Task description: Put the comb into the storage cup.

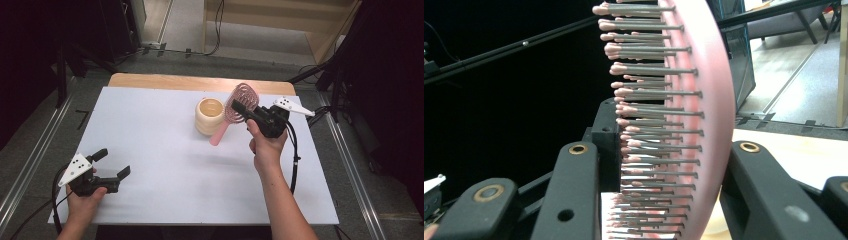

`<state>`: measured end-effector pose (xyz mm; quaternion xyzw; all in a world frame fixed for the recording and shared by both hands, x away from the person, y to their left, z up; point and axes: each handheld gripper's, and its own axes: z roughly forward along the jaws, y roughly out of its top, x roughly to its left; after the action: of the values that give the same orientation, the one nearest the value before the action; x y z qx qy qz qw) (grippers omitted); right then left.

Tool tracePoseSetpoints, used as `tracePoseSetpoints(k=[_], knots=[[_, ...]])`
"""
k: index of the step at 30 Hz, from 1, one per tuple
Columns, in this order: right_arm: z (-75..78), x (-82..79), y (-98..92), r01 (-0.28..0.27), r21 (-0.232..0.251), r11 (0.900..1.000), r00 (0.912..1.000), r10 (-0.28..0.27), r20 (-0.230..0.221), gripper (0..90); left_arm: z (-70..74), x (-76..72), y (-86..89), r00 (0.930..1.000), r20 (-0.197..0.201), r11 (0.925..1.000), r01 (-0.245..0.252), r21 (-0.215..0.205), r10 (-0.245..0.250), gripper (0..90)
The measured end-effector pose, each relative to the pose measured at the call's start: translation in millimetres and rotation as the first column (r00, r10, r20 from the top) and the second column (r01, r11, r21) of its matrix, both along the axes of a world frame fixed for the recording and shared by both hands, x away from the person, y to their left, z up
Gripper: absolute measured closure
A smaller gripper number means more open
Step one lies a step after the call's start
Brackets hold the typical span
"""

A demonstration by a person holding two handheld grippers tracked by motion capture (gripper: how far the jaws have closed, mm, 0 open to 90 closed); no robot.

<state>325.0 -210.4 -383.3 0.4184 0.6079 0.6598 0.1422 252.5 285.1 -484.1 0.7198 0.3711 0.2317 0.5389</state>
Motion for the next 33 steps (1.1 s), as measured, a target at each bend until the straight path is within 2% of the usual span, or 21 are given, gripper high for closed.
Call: tracePoseSetpoints(k=[23, 33], knots=[[17.8, 19.8, -1.7, 0.015, 0.005, 1.0, 0.9996, -0.015, 0.023, 62.0, -3.0, -3.0, 4.3, 1.0, -0.008, 1.0, -0.002, -0.01, 0.002, 0.0], [19.1, 27.7, -0.4, 0.021, 0.007, 1.0, 0.9996, -0.021, 0.018, 62.0, -3.9, -3.4, 4.1, 0.9999, -0.01, 0.9998, -0.003, -0.018, 0.003, 0.0]])
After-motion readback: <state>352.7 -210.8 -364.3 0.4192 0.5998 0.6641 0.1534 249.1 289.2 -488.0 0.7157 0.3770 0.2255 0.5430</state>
